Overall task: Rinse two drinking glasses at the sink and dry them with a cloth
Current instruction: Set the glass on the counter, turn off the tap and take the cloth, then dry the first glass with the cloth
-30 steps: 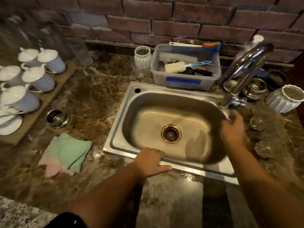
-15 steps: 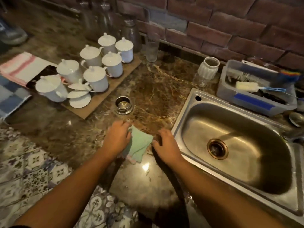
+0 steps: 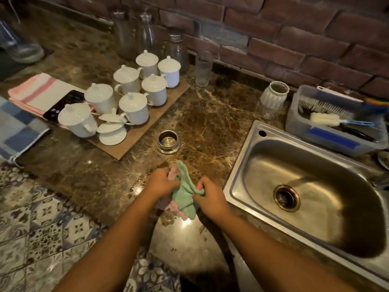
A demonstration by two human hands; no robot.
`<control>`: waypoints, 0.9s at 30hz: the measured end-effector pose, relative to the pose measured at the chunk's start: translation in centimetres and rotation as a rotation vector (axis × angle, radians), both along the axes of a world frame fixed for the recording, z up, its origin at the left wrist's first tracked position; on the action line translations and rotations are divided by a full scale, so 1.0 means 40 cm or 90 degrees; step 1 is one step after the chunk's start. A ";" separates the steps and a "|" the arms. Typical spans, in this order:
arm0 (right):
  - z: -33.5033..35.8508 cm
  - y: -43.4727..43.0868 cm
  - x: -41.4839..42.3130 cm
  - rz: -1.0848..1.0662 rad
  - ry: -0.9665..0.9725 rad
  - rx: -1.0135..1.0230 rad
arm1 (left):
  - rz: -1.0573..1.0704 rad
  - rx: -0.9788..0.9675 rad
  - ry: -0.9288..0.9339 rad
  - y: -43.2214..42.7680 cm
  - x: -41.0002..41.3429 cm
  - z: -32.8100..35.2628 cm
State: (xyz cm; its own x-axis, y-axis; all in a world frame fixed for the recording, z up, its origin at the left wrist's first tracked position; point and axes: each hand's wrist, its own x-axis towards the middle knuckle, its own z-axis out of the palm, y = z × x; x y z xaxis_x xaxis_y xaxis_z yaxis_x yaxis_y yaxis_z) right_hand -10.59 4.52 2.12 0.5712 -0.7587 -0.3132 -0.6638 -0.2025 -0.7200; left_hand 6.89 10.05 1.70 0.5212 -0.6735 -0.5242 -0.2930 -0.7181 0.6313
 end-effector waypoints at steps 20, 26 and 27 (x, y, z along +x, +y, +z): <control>0.255 -0.065 -0.743 -0.496 -0.996 0.642 | -0.320 -0.260 0.416 -0.238 -0.798 0.446; 0.278 -0.048 -1.035 -0.479 -0.975 0.670 | -0.390 -0.162 0.285 -0.285 -1.035 0.421; 0.278 -0.044 -1.076 -0.504 -0.950 0.684 | -0.415 -0.149 0.259 -0.297 -1.071 0.417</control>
State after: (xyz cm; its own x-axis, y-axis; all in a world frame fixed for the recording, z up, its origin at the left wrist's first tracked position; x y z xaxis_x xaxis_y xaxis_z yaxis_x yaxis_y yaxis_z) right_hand -53.65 2.75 13.25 0.4588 -0.7882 -0.4103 0.7525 0.5902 -0.2923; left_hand -35.97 -1.82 18.36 -0.2166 -0.8925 -0.3956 -0.3227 -0.3170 0.8919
